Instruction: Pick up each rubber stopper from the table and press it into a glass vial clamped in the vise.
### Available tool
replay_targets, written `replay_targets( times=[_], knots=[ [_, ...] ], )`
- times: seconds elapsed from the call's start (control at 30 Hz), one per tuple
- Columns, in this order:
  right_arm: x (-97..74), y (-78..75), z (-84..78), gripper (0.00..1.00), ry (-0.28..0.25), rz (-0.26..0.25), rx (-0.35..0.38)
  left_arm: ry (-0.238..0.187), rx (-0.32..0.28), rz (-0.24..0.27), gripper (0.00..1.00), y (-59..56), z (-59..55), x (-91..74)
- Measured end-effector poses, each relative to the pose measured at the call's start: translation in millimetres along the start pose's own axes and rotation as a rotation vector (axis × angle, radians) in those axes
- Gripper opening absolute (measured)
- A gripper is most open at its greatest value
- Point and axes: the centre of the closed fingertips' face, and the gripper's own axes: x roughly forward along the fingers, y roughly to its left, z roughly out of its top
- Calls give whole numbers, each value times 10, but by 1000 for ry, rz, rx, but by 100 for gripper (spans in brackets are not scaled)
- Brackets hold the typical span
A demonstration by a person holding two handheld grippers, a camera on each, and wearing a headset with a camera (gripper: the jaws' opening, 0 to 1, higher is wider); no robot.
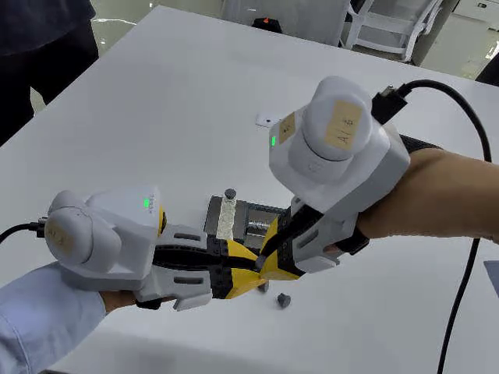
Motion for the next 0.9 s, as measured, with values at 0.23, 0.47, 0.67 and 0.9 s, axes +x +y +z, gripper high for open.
replay_targets(
  times=[0.23,0.47,0.67,0.9],
  knots=[
    [8,-20,-21,11,20,-10,-24,13,5,2,1,8,-10,-3],
    [-7,-16,-29,10,32,-12,-48,68,22,5,1,4,-74,3],
    [-3,-14,-60,10,55,-19,-76,111,13,-3,0,-22,-102,24],
    [17,5,-69,10,55,-15,-76,134,-18,6,0,-5,-117,22]
  ],
)
